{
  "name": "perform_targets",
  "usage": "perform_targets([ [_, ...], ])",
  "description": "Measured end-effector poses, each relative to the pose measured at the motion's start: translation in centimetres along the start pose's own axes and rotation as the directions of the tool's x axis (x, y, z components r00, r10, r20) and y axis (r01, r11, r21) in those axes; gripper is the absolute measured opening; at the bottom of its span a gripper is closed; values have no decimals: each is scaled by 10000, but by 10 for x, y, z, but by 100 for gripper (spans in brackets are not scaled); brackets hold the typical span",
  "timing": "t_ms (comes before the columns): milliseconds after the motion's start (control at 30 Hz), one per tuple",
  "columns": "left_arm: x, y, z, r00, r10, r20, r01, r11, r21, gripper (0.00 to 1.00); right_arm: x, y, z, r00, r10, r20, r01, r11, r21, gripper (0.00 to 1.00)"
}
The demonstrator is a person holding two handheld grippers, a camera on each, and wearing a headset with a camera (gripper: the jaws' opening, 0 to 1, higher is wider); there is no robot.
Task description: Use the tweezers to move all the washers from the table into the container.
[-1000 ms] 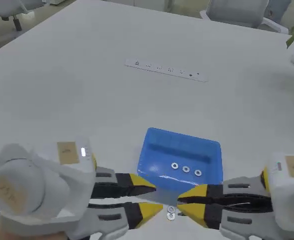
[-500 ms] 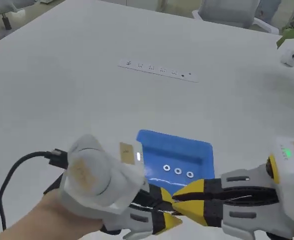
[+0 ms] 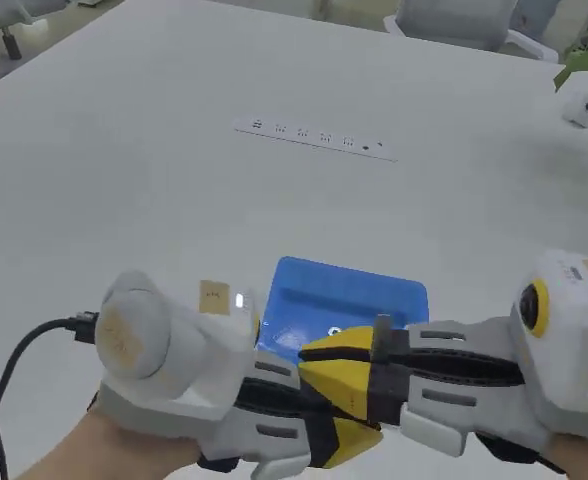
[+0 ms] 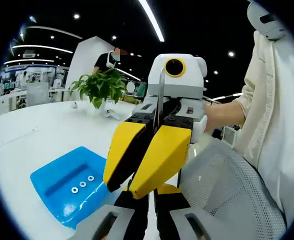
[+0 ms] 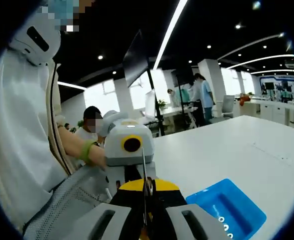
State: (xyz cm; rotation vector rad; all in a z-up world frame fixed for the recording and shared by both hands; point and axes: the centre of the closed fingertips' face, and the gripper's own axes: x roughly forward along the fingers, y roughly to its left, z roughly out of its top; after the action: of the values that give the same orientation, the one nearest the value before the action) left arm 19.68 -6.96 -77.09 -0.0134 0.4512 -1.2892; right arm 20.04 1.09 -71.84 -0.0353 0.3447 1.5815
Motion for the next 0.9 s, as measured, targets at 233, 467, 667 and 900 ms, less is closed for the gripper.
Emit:
perform_targets([
  [233,-27,19,-9,9946,1013,-226,-1021,9940,-381,16,-5,-6,-4,9998,-103,-142,100,9997,-232,0],
  [467,-60,23,2,9870,1568,-367,-1565,9876,110,22,-9,-6,-47,9890,-267,-1458,114,9944,-1051,1],
  [667,-57,6,27,9927,1151,-349,-1119,9903,825,19,-7,-2,-67,9801,-179,-1976,-60,9928,-1196,1],
  [900,-38,-6,36,9971,599,-466,-540,9914,1188,16,-2,3,-79,9690,-19,-2471,-378,9870,-1561,1],
])
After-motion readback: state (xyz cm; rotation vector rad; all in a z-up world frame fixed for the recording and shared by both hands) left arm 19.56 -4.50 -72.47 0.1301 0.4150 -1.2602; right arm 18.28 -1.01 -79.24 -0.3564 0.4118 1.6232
